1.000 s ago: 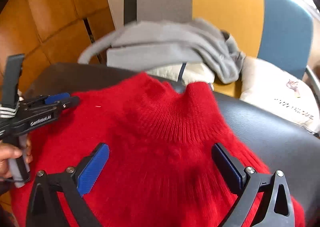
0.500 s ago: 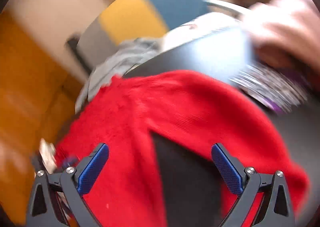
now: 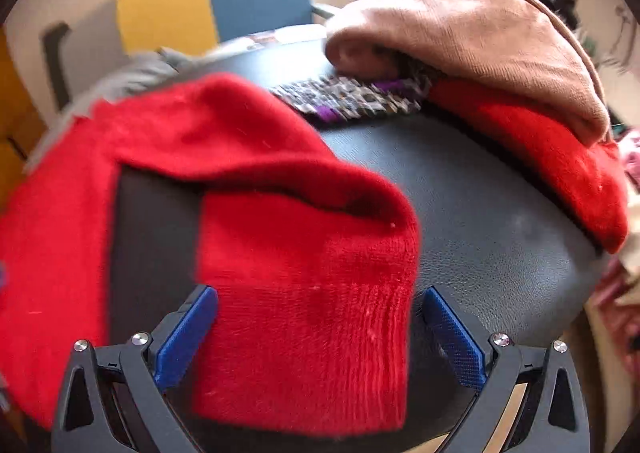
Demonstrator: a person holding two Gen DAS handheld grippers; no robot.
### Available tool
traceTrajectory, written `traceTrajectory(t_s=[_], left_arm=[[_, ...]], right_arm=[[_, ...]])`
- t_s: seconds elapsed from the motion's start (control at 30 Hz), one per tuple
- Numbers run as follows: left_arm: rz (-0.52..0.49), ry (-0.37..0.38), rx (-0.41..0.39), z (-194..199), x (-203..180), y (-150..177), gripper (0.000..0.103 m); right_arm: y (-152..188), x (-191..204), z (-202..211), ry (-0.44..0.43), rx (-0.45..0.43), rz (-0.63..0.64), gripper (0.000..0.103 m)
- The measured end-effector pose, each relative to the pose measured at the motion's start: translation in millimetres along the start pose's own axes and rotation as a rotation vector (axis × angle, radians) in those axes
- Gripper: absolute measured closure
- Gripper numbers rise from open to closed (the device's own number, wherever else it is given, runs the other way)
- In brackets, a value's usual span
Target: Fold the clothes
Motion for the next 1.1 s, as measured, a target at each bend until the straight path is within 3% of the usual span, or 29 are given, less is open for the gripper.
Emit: traceTrajectory(t_s=[0.1,0.2,0.3,0.33,0.37,0.47,0.63,0.8,0.83,0.93,1.0,1.1], left_arm=[[-0.005,-0.008,-0.003,-1.4,-1.1,-1.3,0.05],[0.004,-0.003,-0.008,0.4,-1.0,2.3,0.05],[0.017,0.011,-0.009,2.6,1.4,5.4,0.05],[0.021,0.016,-0.011,2.5,2.1,5.3,0.05],[0.024,0.02,-0.012,2.4,2.7,5.2,0.05],[0.038,0.035,-0.016,2.2,4.6,4.8,0.05],[0.053,0.05,-0.02,3.2,6.5,6.1,0.05],[0.054,0.052,-0.021,2.3,6.2,5.7,0.05],[0.056,0.054,-0.021,2.1,6.5,5.5,0.05],[0.062,0.061,-0.022,2.3,7.4,5.6,0.05],[0.062,0.061,-0.021,2.1,7.5,5.5,0.05],[0.056,0.052,-0.016,0.9,5.6,4.5,0.05]], right_arm=[[-4.9,-6.7,-0.4,-0.015,-0.001,-0.028,0.0],[-6.1,-8.2,2.9,0.011,-0.008,0.018,0.01],[-12.1,-17.6,6.4,0.033,-0.007,0.009,0.044],[-15.8,-20.2,6.4,0.053,-0.002,0.015,0.064],[-19.8,-22.7,6.1,0.076,0.006,0.025,0.075],[-33.4,-22.4,5.5,0.142,0.033,0.096,0.077],[-89.2,4.1,22.4,0.326,-0.067,0.278,0.078],[-163.1,75.2,48.6,0.398,-0.322,0.439,0.077],[-167.4,93.8,50.1,0.388,-0.371,0.489,0.069],[-158.9,157.6,39.3,0.329,-0.443,0.689,0.017],[-138.5,194.7,30.4,0.277,-0.448,0.805,0.012],[-101.9,225.0,28.7,0.166,-0.436,0.845,0.01]])
Point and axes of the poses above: each gripper's, at about its wrist camera, not at the fingertips, and z roughly against the way its jaws point, x to its left, y to its underside, the point moved 1 cm from there along -z, roughly the way its jaws point, and after that the axes turned 1 degree about z, right-handed, at the moved point
